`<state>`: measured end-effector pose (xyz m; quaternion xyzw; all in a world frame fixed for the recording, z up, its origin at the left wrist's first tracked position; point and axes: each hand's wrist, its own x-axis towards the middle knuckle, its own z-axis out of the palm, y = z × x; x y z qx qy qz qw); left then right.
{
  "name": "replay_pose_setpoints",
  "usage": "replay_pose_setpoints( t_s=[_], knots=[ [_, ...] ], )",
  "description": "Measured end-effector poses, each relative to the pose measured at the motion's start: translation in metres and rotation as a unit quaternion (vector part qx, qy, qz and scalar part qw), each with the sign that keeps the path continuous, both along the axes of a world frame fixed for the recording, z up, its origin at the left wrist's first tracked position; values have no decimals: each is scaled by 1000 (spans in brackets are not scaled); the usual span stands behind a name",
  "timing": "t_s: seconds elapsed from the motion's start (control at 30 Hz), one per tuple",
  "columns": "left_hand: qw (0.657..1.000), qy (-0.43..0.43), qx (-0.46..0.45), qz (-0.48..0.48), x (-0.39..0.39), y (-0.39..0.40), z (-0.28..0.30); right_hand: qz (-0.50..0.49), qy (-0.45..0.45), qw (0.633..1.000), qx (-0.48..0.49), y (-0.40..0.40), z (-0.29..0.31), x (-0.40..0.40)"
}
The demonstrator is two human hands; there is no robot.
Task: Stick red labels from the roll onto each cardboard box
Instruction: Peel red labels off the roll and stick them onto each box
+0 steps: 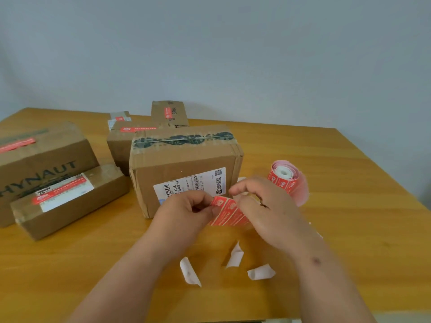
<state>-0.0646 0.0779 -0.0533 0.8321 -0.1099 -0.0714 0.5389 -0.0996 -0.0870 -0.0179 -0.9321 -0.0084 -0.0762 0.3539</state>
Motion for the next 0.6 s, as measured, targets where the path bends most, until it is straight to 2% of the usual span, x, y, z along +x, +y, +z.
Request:
replay_pose_setpoints(
  t_s=[0.07,0.13,0.23,0.4,0.6],
  knots=[
    [998,43,-53,-17,0,2,4,18,1,999,-32,-1,5,0],
    [996,57,-63,-21,1,3,6,25,-7,998,-50,-3,7,2],
    [999,23,-41,-19,0,2,10,33,-7,998,-57,-4,12,3],
    [999,-41,-15,-24,-2,-1,25,46,-18,991,-123,-2,13,7],
    [999,-34,11,-24,0,0,32,55,-15,988,-146,1,15,12]
  ],
)
